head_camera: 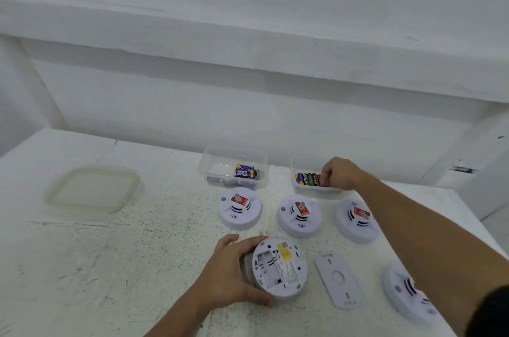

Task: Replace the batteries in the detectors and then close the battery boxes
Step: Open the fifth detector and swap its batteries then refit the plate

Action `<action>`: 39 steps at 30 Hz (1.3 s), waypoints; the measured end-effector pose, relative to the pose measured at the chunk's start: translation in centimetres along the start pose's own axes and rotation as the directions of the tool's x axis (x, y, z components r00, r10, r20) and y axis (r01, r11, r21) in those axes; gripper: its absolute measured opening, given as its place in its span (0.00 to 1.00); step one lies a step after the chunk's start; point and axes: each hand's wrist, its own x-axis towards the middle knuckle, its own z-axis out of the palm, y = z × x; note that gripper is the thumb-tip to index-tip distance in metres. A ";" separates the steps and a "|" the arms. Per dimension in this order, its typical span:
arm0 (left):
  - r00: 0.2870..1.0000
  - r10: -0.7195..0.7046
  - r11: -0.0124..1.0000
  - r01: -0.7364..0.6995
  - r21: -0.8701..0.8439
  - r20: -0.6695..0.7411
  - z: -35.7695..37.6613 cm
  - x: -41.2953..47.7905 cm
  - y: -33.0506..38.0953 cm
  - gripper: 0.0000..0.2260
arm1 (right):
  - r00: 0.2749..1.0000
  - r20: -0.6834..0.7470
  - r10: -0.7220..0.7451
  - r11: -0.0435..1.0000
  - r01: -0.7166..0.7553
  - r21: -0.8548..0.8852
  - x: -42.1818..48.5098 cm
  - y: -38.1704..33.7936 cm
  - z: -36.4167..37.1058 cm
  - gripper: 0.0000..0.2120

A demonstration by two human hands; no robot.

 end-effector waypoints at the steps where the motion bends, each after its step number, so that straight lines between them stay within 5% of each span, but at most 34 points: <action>1: 1.000 0.005 1.000 -0.005 0.001 -0.002 0.0 0.0 0.0 0.43 | 1.000 0.000 0.000 1.000 0.000 -0.006 0.0 0.0 0.0 0.10; 12: 1.000 0.025 0.999 -0.025 -0.023 0.002 -0.1 -0.3 0.6 0.38 | 0.998 -0.056 0.007 0.994 -0.001 0.110 -0.3 0.7 0.2 0.11; 24: 0.997 0.071 0.997 -0.071 0.016 -0.016 0.0 -0.1 -0.5 0.42 | 0.855 -0.516 0.052 0.874 0.211 0.438 -9.4 -2.1 3.1 0.07; 28: 0.992 0.125 0.992 -0.125 0.008 -0.024 0.1 -0.2 -1.1 0.43 | 0.938 -0.345 0.011 0.908 0.135 0.396 -14.2 -3.8 7.0 0.01; 32: 0.988 0.155 0.986 -0.156 -0.064 -0.021 -0.8 -1.0 -1.6 0.36 | 0.991 -0.124 0.044 0.916 0.009 0.400 -17.2 -5.3 11.0 0.07; 39: 0.988 0.153 0.983 -0.155 -0.096 -0.028 -5.0 -2.7 -4.5 0.35 | 0.992 -0.117 0.052 0.842 0.019 0.539 -17.6 -10.8 14.8 0.10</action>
